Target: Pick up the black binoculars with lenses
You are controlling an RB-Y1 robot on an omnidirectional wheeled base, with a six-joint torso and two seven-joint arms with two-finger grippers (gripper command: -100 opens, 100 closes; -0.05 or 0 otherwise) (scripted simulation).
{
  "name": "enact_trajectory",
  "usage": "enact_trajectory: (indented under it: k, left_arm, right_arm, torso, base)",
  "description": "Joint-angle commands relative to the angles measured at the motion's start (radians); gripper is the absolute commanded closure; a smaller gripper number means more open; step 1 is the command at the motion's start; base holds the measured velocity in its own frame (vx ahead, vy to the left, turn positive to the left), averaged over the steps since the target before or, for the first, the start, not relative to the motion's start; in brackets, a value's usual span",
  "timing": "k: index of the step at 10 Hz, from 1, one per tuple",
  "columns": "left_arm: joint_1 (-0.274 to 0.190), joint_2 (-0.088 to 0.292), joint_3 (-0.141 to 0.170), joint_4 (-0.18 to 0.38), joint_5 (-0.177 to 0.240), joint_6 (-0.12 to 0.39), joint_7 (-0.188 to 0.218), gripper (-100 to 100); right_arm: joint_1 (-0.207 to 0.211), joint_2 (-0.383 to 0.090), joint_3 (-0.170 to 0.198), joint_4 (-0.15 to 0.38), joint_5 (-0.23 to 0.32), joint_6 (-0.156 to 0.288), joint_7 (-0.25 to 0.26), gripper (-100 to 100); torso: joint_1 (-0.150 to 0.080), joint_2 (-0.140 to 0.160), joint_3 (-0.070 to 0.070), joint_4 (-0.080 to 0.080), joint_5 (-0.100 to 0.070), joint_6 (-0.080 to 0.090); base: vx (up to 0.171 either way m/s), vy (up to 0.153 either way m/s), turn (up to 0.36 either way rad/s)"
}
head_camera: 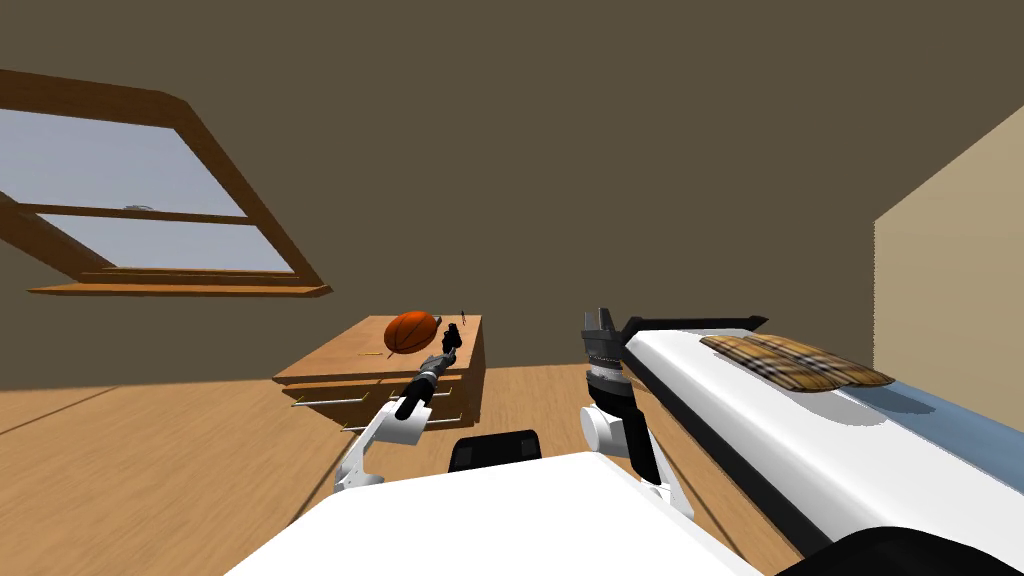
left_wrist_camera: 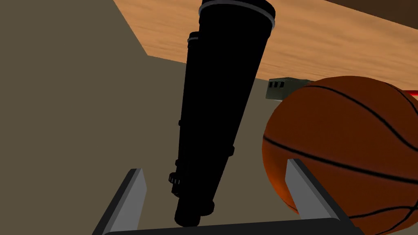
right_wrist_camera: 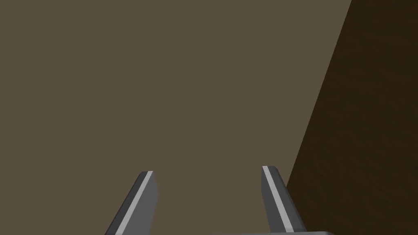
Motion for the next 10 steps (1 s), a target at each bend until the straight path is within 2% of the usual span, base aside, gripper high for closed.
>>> enact_trajectory:
  k: [1,2,4,5,7,8,10]
  left_arm:
    - [0.0,0.0,0.0,0.0,0.0,0.0,0.0,0]
    - [-0.05,0.036,0.042,0.05,-0.05,-0.033,0.05,-100]
    - [-0.052,0.036,0.042,0.098,-0.057,-0.033,0.081,-100]
    - [-0.102,0.072,0.084,0.139,-0.103,-0.066,0.122,-100]
    - [-0.104,0.072,0.084,0.195,-0.114,-0.066,0.163,-100]
    - [-0.154,0.108,0.126,0.229,-0.162,-0.099,0.197,-100]
    - [-0.155,0.108,0.126,0.293,-0.171,-0.099,0.244,-100]
  right_arm:
    - [0.0,0.0,0.0,0.0,0.0,0.0,0.0,0]
    - [0.0,0.0,0.0,0.0,0.0,0.0,0.0,0]
    - [0.0,0.0,0.0,0.0,0.0,0.0,0.0,0]
    - [0.0,0.0,0.0,0.0,0.0,0.0,0.0,0]
    - [0.0,0.0,0.0,0.0,0.0,0.0,0.0,0]
    - [0.0,0.0,0.0,0.0,0.0,0.0,0.0,0]
    - [0.0,0.0,0.0,0.0,0.0,0.0,0.0,0]
  torso:
    - [0.0,0.0,0.0,0.0,0.0,0.0]
    - [0.0,0.005,0.003,0.001,0.0,0.0]
    - [-0.001,0.013,0.008,0.003,0.0,0.0]
    - [0.0,0.012,0.007,0.003,0.0,0.0]
    - [-0.001,0.014,0.008,0.003,0.0,0.0]
    - [0.0,0.012,0.007,0.003,0.0,0.0]
    - [-0.001,0.013,0.008,0.003,0.0,0.0]
  base:
    - [0.016,-0.002,0.003]
    - [-0.073,-0.029,-0.284]
    - [-0.074,-0.026,-0.078]
    - [-0.092,-0.027,-0.23]
    - [-0.07,-0.03,-0.09]
    - [-0.082,-0.039,-0.247]
    - [-0.061,-0.024,-0.077]
